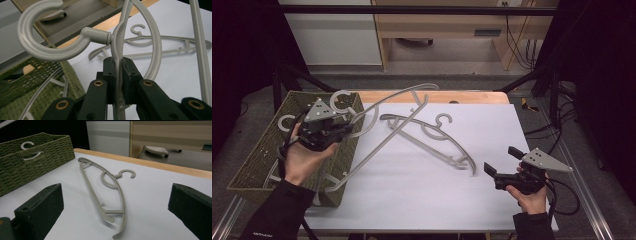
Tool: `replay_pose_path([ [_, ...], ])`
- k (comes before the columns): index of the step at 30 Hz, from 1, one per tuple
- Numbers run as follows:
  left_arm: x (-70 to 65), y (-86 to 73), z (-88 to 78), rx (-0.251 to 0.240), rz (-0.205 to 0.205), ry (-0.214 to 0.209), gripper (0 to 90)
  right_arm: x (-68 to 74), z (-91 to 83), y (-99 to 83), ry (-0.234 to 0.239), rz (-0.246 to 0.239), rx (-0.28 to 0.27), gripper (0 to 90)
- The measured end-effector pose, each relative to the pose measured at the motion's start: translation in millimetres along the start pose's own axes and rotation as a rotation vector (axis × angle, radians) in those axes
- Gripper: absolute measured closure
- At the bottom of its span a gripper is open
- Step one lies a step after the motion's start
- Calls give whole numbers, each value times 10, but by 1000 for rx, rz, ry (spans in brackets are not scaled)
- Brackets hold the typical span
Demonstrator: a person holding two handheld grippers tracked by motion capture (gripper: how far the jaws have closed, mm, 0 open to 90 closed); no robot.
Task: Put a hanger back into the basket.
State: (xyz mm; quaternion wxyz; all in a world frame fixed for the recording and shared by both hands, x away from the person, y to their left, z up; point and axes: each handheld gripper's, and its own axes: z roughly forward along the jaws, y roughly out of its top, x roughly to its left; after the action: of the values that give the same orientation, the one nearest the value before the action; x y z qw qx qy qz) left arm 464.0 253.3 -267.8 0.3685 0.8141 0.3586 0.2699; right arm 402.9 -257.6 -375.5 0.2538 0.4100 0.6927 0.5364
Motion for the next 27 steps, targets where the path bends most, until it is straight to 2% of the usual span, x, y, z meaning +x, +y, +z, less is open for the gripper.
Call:
replay_pose_path([
  [2,127,-15,-40,7,-6,8,823,-1,13,-8,-4,-3,4,2],
  [4,162,-24,-43,3,-15,14,823,2,17,-8,-4,-3,3,2],
  [5,243,-42,-50,19,-5,34,823,5,21,-7,-3,-8,2,2],
  [6,243,-42,-50,19,-5,34,823,5,21,-7,-3,-8,2,2],
  [8,316,-68,-41,21,-15,62,823,3,22,-7,-4,-7,2,2],
  [9,401,-98,-29,28,-17,84,823,1,24,-11,-7,-5,2,2],
  [10,401,-98,-29,28,-17,84,823,1,24,-11,-7,-5,2,2],
  [11,480,-132,-9,24,-30,105,823,0,30,-14,-4,-3,2,2],
  [12,480,-132,-9,24,-30,105,823,0,30,-14,-4,-3,2,2],
  [13,565,-165,3,24,-40,116,823,4,36,-16,-3,-5,10,2],
  [14,565,-165,3,24,-40,116,823,4,36,-16,-3,-5,10,2],
  [17,682,-210,13,27,-49,134,823,9,50,-22,-1,-4,15,2],
  [20,792,-252,10,40,-41,161,823,12,61,-26,-2,-5,18,2],
  [23,943,-318,-3,42,-55,189,823,12,64,-27,-1,-4,21,2],
  [24,943,-318,-3,42,-55,189,823,12,64,-27,-1,-4,21,2],
  [27,1072,-392,-27,47,-65,197,823,11,64,-27,-1,-5,18,2],
])
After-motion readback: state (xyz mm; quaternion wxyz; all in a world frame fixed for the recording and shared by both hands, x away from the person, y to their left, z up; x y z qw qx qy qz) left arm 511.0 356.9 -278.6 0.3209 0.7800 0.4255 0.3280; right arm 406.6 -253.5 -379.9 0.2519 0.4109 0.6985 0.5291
